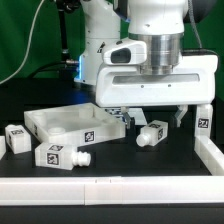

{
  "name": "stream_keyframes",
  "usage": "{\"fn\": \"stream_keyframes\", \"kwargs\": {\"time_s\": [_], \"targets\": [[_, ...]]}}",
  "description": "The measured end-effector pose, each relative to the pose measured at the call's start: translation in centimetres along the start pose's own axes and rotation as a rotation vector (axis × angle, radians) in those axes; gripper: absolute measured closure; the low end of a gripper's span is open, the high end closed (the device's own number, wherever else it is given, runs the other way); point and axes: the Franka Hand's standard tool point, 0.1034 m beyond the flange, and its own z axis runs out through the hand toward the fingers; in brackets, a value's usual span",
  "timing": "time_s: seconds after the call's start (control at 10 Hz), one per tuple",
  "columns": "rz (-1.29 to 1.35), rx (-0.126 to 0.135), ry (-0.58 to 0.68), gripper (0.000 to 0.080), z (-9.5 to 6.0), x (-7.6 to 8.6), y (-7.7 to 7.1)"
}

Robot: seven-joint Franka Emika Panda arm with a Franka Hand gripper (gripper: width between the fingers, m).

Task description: Assemble one leg

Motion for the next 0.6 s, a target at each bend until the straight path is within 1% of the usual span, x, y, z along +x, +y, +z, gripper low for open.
{"fn": "stream_keyframes", "kwargs": {"time_s": [0.2, 0.3, 0.4, 0.6], "targets": [[0.0, 0.0, 0.0, 0.015, 0.0, 0.0, 0.0], [0.052, 0.003, -0.007, 0.015, 0.1, -0.3, -0.1], [0.156, 0.008, -0.023, 0.015, 0.3, -1.2, -0.2], [0.265, 0.023, -0.033, 0.015, 2.0, -3.4, -0.4]]}}
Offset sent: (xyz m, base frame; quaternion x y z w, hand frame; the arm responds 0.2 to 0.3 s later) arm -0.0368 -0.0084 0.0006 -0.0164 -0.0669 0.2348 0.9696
